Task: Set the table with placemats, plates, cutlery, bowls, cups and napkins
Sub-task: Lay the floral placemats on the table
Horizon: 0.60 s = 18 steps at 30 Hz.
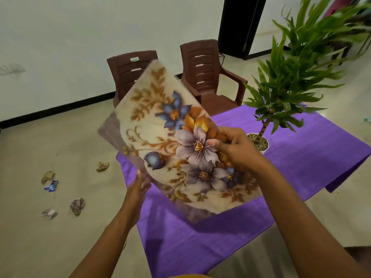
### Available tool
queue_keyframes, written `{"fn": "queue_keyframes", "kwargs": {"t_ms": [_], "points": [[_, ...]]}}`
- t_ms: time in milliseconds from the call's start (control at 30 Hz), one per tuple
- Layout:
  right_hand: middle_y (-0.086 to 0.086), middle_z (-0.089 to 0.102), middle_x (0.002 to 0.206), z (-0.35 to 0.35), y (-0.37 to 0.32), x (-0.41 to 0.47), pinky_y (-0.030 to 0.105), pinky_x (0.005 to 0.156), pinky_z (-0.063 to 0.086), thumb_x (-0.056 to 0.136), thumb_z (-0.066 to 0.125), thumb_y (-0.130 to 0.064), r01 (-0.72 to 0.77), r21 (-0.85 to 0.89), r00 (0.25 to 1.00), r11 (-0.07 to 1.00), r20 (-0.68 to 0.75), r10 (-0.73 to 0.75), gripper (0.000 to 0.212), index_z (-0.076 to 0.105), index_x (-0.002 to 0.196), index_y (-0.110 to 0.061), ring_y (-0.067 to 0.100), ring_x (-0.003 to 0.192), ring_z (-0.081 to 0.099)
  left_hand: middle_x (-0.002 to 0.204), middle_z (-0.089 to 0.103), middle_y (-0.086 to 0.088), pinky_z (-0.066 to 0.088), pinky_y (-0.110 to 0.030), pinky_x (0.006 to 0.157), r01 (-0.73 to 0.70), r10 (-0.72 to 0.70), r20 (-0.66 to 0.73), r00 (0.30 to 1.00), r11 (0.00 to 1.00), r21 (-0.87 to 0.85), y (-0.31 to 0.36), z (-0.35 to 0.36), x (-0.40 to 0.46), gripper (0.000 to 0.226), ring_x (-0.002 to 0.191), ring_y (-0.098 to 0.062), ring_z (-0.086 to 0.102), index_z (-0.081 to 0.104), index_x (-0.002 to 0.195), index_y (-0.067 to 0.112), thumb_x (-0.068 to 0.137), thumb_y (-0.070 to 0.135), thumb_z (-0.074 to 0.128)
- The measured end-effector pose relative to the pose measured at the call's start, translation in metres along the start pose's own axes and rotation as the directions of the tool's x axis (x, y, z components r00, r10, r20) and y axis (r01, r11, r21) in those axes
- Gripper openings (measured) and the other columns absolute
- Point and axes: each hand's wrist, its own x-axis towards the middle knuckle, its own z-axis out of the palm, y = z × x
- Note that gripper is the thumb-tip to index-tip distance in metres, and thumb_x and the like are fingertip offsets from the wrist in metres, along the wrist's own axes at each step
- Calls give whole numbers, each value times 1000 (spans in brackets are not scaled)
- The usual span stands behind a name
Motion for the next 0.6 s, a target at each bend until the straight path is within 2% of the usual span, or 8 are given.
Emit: {"fn": "queue_keyframes", "kwargs": {"t_ms": [67, 133, 200, 267, 367, 467, 533, 600], "points": [[-9, 68, 70, 5, -2, -7, 22, 60, 51, 95, 66, 2, -59, 244, 997, 968, -26, 67, 16, 67, 88, -12, 5, 63, 61, 137, 66, -4, 38, -49, 119, -47, 50, 45, 998, 997, -63, 12, 3, -3, 62, 127, -24, 61, 57, 139, 25, 98, 66, 36], [-1, 73, 77, 11, 5, -13, 29, 67, 57, 95, 64, 4, -125, 403, 986, 907, -52, 159, 13, 67, 91, -8, 13, 69, 67, 132, 71, -9, 52, -50, 108, -125, 134, 68, 989, 985, -121, 25, 3, -6, 53, 121, -27, 68, 63, 135, 24, 103, 56, 36], [3, 75, 84, 17, 15, -20, 38, 75, 58, 94, 67, 0, -170, 488, 966, 856, -88, 242, 11, 68, 95, -11, 19, 74, 69, 128, 73, -10, 58, -48, 98, -204, 210, 52, 976, 973, -105, 38, -1, -10, 42, 115, -29, 71, 64, 133, 19, 110, 41, 36], [10, 72, 88, 25, 27, -27, 47, 77, 55, 90, 75, -11, -218, 522, 941, 825, -111, 319, 12, 68, 98, -14, 24, 74, 66, 122, 75, -14, 57, -56, 92, -277, 279, 33, 960, 960, -51, 46, -6, -12, 34, 107, -40, 70, 66, 130, 14, 111, 34, 45], [15, 62, 78, 38, 43, -37, 34, 57, 52, 97, 68, -14, -259, 611, 881, 748, -168, 443, 17, 59, 110, -10, 20, 55, 57, 111, 77, -9, 60, -46, 78, -337, 336, 25, 941, 942, 12, 51, -11, -15, 29, 93, -36, 71, 67, 125, 19, 110, 35, 48], [9, 62, 60, 51, 54, -49, 28, 43, 50, 99, 64, -6, -264, 678, 808, 686, -233, 541, 13, 56, 108, -7, 16, 43, 55, 116, 77, -7, 64, -34, 71, -333, 331, 36, 943, 941, 63, 55, -13, -20, 32, 98, -23, 76, 64, 131, 16, 112, 30, 42], [10, 58, 56, 57, 64, -56, 28, 41, 48, 96, 65, -1, -258, 741, 772, 620, -228, 593, 14, 60, 108, 0, 17, 39, 50, 115, 77, -5, 63, -29, 68, -327, 324, 49, 945, 941, 82, 55, -15, -24, 34, 95, -18, 77, 64, 132, 17, 111, 34, 42], [14, 63, 66, 58, 72, -62, 32, 48, 53, 89, 70, 1, -248, 783, 741, 570, -226, 632, 28, 64, 115, 9, 21, 46, 57, 115, 78, -3, 63, -29, 70, -317, 312, 63, 948, 945, 85, 55, -17, -27, 35, 98, -19, 77, 65, 130, 19, 110, 37, 43]]}}
